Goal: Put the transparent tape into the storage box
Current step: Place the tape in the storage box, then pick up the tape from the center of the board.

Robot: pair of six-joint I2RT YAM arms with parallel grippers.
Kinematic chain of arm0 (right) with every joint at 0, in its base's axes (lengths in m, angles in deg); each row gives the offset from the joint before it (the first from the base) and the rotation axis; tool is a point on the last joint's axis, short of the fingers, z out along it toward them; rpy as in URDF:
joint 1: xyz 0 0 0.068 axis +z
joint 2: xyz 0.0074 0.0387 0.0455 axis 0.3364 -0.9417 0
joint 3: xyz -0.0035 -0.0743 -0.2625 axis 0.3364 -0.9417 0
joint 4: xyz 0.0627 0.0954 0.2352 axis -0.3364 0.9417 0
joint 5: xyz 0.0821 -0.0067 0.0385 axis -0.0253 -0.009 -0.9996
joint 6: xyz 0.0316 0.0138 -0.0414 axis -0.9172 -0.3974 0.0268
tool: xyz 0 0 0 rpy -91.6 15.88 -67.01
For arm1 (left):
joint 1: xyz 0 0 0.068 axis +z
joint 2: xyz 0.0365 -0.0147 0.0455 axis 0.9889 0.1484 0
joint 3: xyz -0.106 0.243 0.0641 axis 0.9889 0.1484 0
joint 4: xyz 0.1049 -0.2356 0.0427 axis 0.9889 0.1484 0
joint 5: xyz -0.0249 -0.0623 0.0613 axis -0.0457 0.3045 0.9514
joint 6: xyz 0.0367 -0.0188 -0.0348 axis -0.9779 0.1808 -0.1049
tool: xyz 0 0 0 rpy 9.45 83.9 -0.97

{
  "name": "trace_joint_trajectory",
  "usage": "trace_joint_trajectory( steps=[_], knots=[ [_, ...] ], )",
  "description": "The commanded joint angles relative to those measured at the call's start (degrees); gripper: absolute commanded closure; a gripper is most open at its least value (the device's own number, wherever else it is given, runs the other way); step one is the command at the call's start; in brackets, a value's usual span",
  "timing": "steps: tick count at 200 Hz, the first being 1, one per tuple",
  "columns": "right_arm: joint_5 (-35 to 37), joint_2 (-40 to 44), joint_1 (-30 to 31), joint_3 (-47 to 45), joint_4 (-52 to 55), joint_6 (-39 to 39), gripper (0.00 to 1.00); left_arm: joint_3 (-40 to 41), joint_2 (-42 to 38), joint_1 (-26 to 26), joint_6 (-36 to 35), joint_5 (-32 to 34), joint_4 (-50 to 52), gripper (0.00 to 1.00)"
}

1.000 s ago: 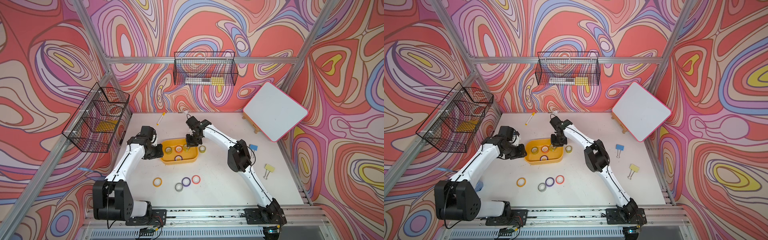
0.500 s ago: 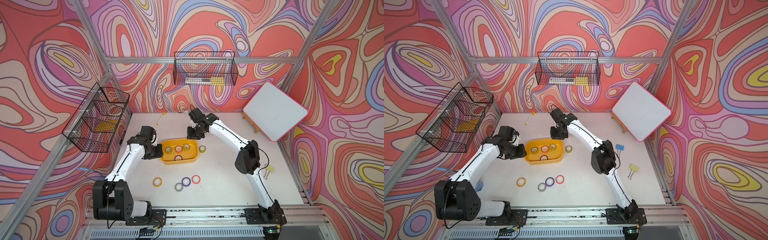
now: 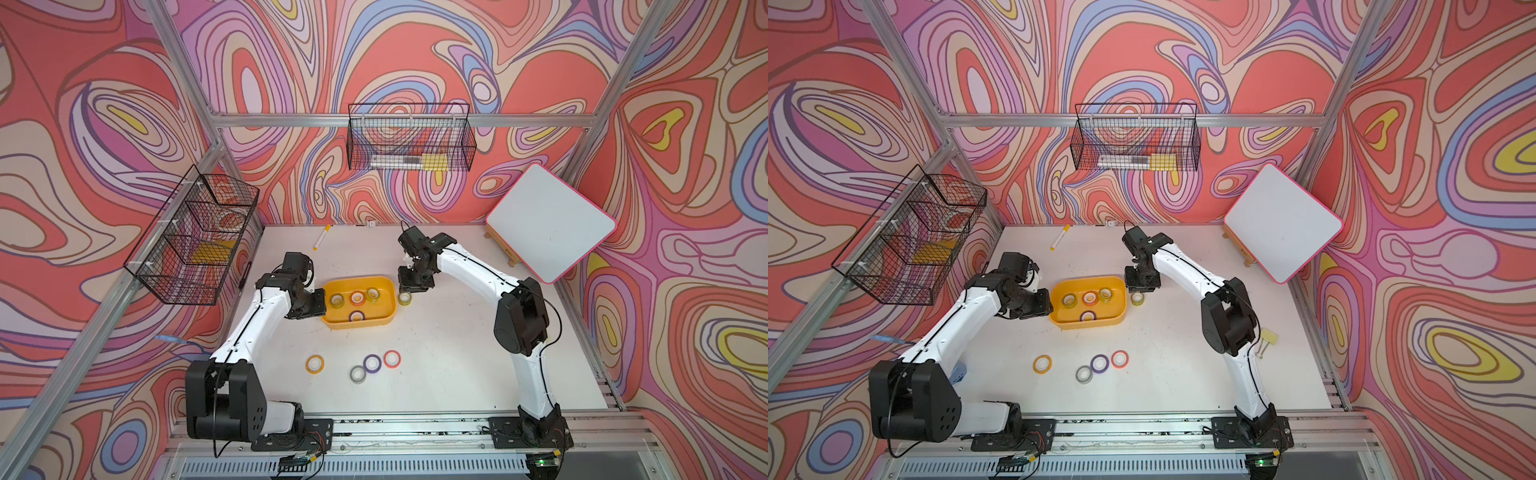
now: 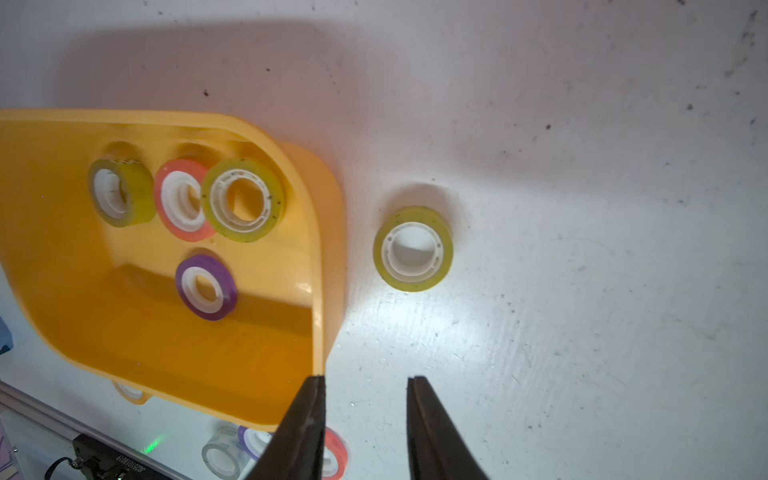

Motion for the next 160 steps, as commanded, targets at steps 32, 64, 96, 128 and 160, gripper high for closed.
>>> trace_joint_trajectory(
  steps=[32,64,96,128,160],
  knots=[
    [2.44,-2.52,-1.45,1.40,1.67,4.93,0.61,0.13,-0.32,-0.29,-0.31,1.99,2.05,0.58],
    [2.83,-6.33,-2.16,3.83,0.88,4.95,0.61,0.14,-0.15,-0.29,-0.31,2.49,2.18,0.58],
    [2.70,-9.28,-2.64,6.24,0.58,4.85,0.64,0.04,0.12,-0.30,-0.48,2.37,2.31,0.58],
    [2.88,-11.78,-2.81,8.80,1.24,5.13,0.65,0.06,0.19,-0.29,-0.84,1.89,2.27,0.57],
    [3.15,-13.65,-2.82,9.99,1.90,5.29,0.67,0.04,0.14,-0.29,-0.93,1.74,2.27,0.57]
  ],
)
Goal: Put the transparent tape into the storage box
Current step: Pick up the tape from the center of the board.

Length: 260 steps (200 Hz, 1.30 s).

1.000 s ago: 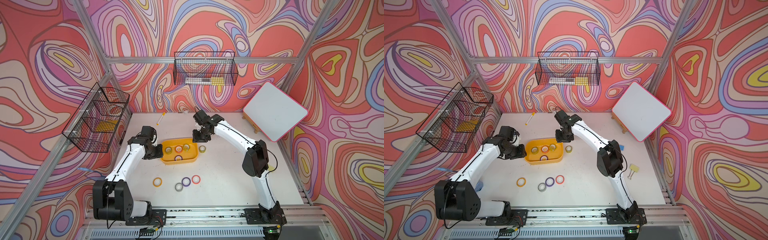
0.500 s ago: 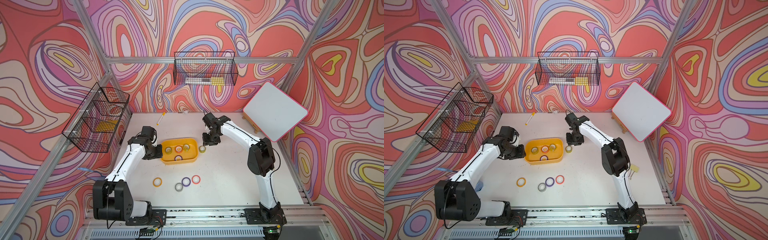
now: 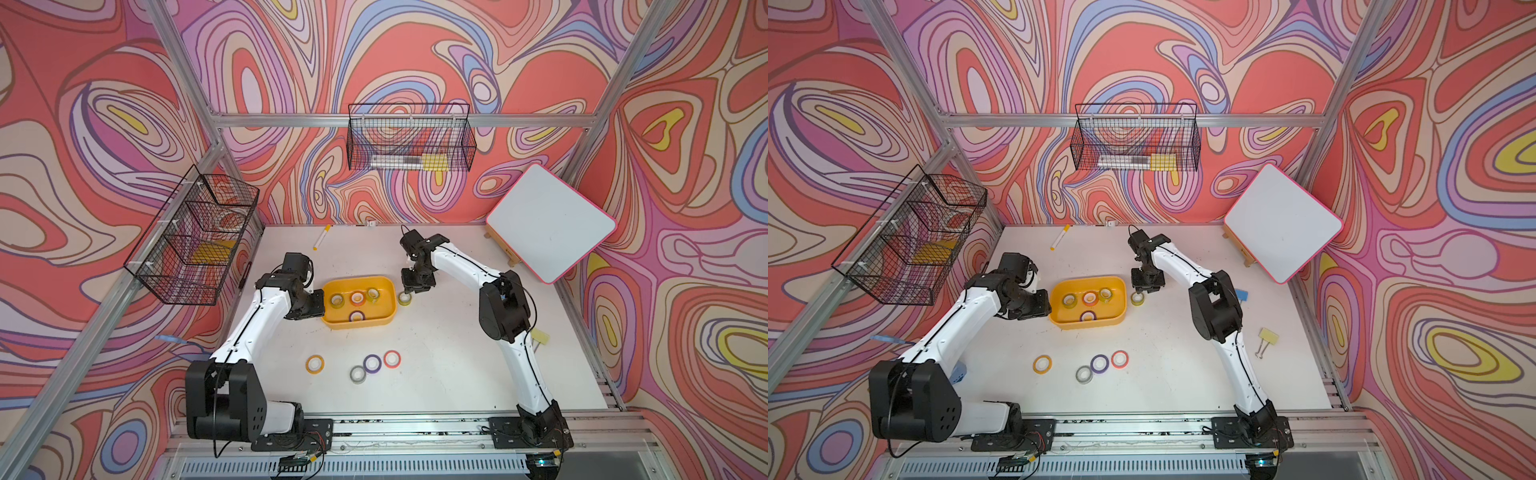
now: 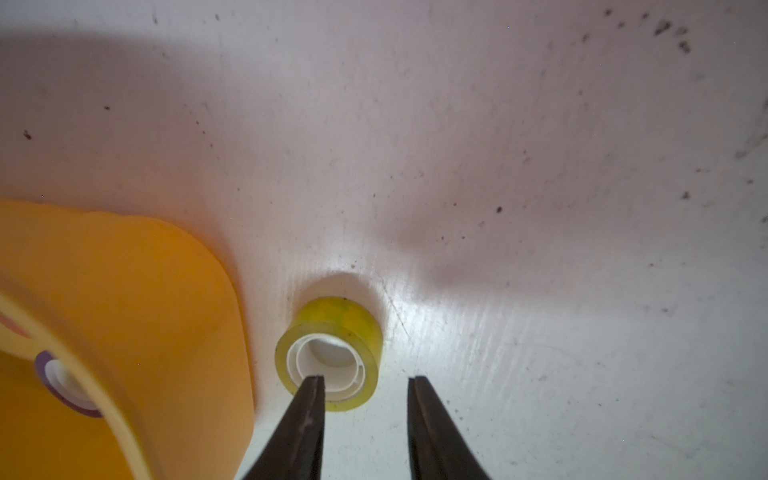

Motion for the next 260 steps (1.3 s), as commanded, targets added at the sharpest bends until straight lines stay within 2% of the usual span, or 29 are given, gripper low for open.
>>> trace_joint_trajectory(
  steps=[1,40,127,216,260],
  knots=[
    [0.96,-1.71,-0.10,1.50,0.63,0.65,0.67,0.04,0.11,-0.29,-0.86,0.10,1.68,0.57],
    [0.67,-1.91,-0.10,0.92,0.55,0.52,0.71,0.08,0.01,-0.29,-0.95,-0.20,1.63,0.57],
    [-1.86,-2.35,-0.14,-2.48,-0.85,0.84,0.72,0.19,0.67,-0.29,-0.69,-0.34,1.79,0.56],
    [-2.14,-3.47,-0.11,-1.94,-1.21,0.93,0.82,0.21,1.24,-0.29,-0.25,0.01,1.74,0.55],
    [-2.29,-2.53,-0.13,-1.82,-1.28,0.93,0.85,-0.26,5.13,-0.29,1.42,1.35,1.98,0.56]
  ],
)
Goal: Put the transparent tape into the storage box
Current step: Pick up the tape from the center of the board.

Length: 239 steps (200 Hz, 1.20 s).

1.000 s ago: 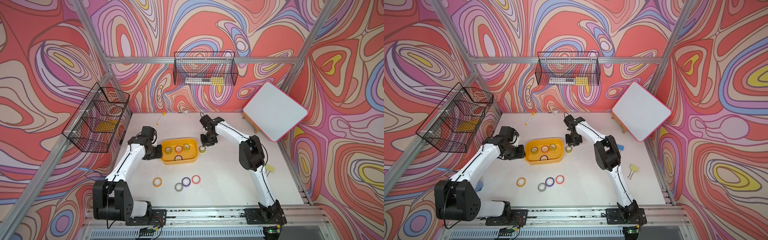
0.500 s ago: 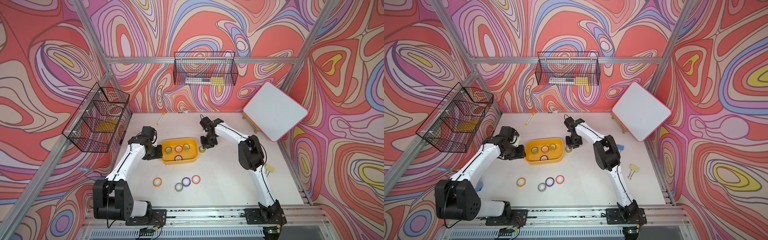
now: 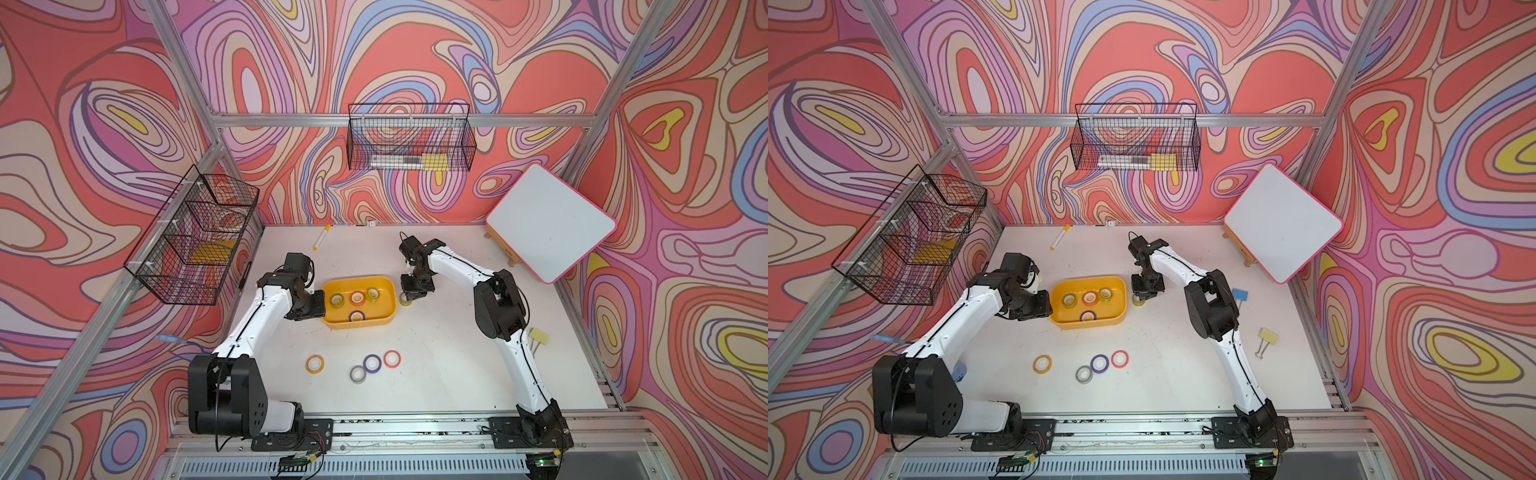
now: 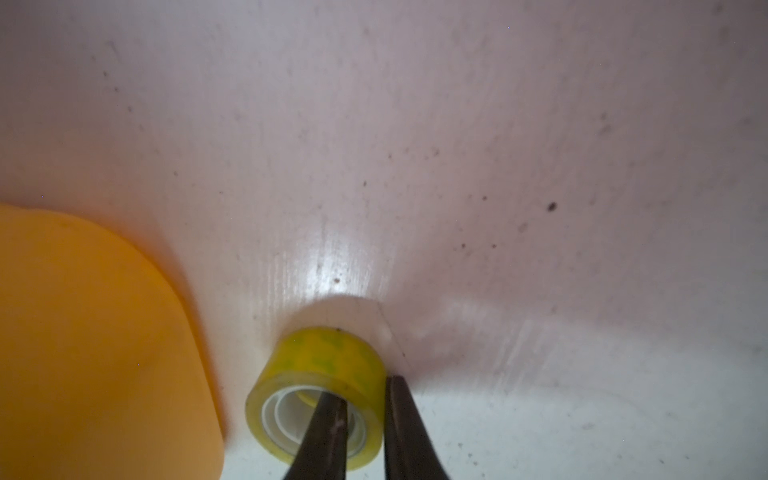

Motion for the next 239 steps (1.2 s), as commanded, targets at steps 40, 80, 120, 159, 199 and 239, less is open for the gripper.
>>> trace_joint_trajectory(
  steps=[40,80,120,159,199,239],
  knots=[
    [-0.55,1.93,-0.13,-0.78,-0.95,0.55,0.86,-1.79,5.86,-0.29,3.15,3.55,0.98,0.62],
    [0.19,5.18,-0.18,-2.03,-0.73,1.10,0.86,-3.01,7.64,-0.29,4.15,3.42,-0.37,0.66],
    [0.64,8.08,-0.18,-2.77,-0.10,1.21,0.86,-4.61,9.40,-0.28,4.70,2.27,-0.47,0.67],
    [2.23,10.44,-0.20,-3.00,1.76,1.54,0.86,-10.16,13.15,-0.27,3.22,4.33,2.42,0.67],
    [2.01,13.77,-0.15,-2.18,2.45,0.93,0.86,-11.04,15.52,-0.29,4.24,4.05,2.06,0.72],
    [0.60,15.73,0.14,1.94,3.74,0.70,0.86,-10.16,16.41,-0.40,4.96,3.40,1.81,0.70]
  ],
)
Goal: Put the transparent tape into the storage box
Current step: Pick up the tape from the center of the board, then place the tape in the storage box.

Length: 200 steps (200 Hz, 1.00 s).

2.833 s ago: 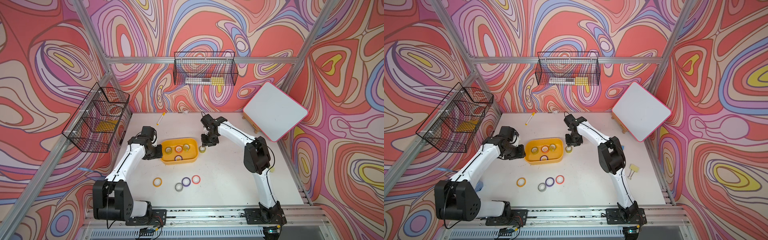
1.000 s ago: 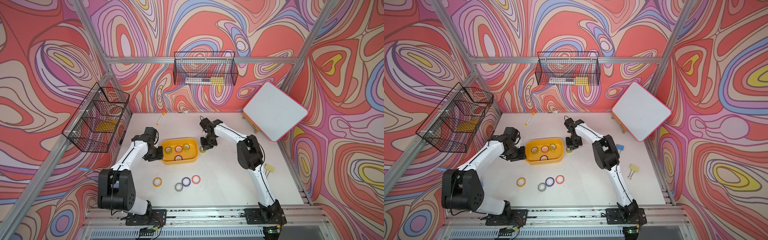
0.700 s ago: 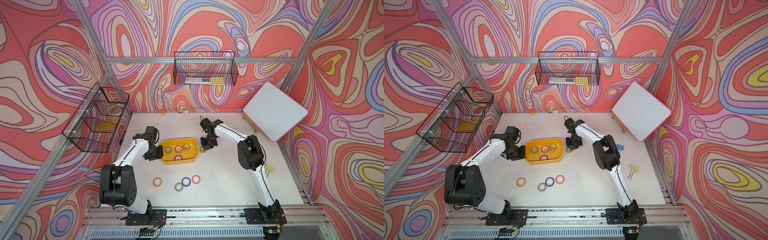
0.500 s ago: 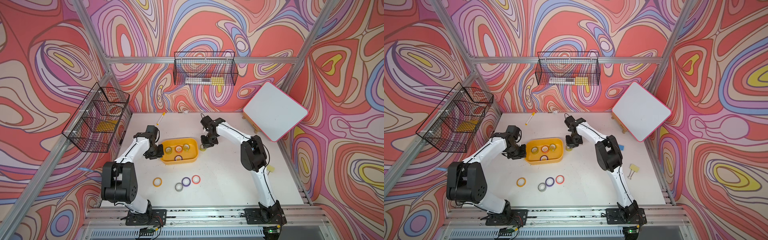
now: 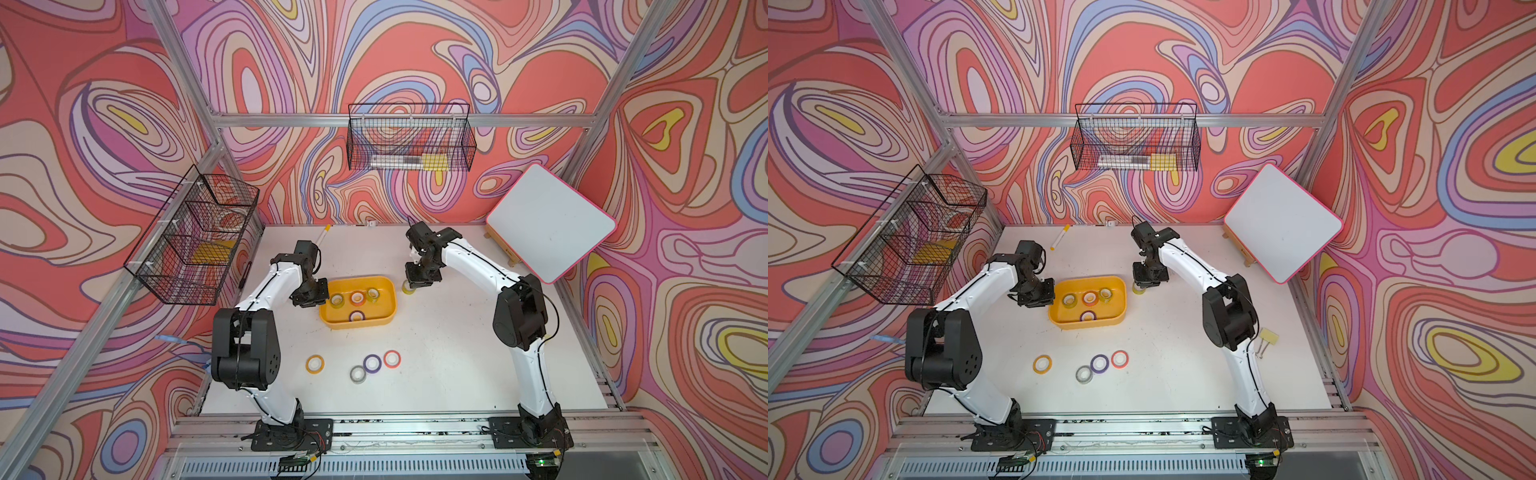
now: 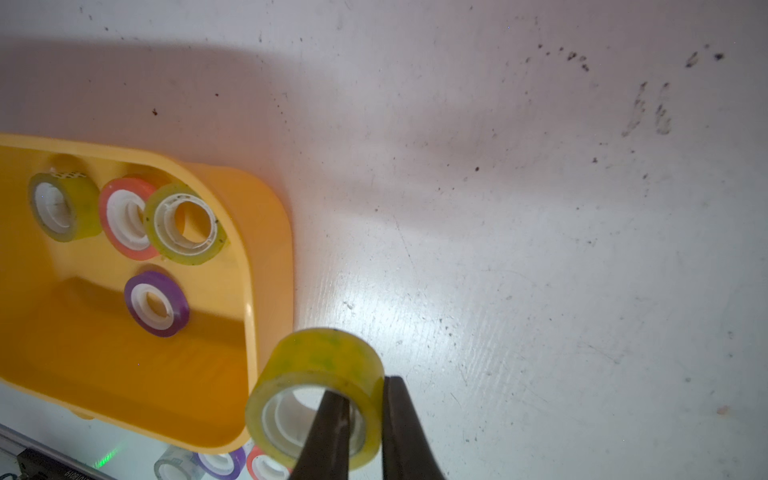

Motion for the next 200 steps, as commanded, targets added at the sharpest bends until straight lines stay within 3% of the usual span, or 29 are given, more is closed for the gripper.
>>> trace_joint_trajectory(
  steps=[1,107,200],
  knots=[
    [-0.69,3.25,0.18,3.71,1.12,-0.23,0.86,0.84,1.26,-0.35,0.83,-0.04,1.11,0.70],
    [-5.81,-8.01,7.63,18.60,-0.27,-2.02,0.85,0.58,2.70,-0.50,0.39,0.52,1.55,0.78],
    [-7.16,-13.77,8.48,18.62,-4.95,-5.98,0.85,0.57,2.75,-0.47,0.22,-0.12,1.54,0.78]
  ],
)
